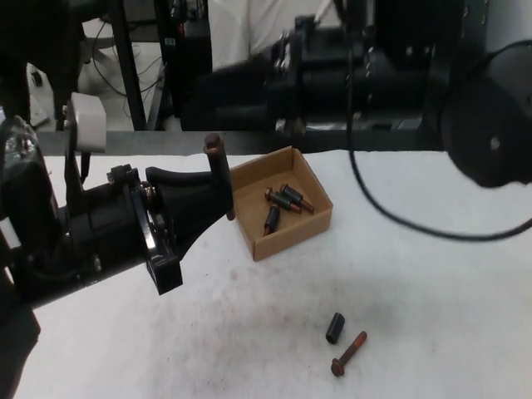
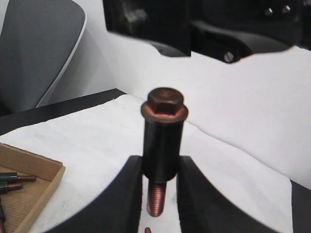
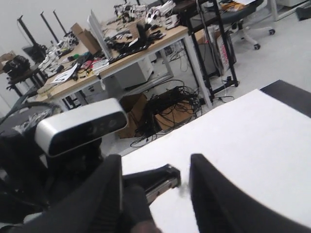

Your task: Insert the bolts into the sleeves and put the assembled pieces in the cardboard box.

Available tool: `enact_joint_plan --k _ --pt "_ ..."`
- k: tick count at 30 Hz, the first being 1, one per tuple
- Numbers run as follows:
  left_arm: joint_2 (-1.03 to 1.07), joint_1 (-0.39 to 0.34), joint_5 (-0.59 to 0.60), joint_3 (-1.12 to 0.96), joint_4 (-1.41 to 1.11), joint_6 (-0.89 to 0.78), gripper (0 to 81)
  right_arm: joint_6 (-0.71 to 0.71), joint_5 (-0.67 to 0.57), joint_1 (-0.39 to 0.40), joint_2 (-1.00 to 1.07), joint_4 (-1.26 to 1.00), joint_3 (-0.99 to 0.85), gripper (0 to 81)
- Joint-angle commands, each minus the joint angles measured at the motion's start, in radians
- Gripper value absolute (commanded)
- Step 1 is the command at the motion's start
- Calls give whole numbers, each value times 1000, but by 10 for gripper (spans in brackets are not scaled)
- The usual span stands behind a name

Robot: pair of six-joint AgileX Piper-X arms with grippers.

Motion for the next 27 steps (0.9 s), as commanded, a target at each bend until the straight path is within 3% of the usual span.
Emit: enact_joint_plan --k 1,3,7,13,19,27 --pt "-2 3 -5 -6 -19 -1 2 34 2 -47 -5 -15 -27 414" --pt "-2 3 -5 -6 -19 -1 2 48 0 -70 -12 -15 -34 343" --pt "-2 3 -5 -6 -19 -1 2 15 -7 -105 -40 -15 -34 6" --pt "1 3 -128 -18 39 15 2 -12 -7 -119 -96 15 -34 8" --pt "99 3 -143 -140 177 119 2 -36 -30 -119 -158 127 -34 8" --pt "352 3 -150 -367 256 141 2 -136 -20 -119 -253 307 -34 8"
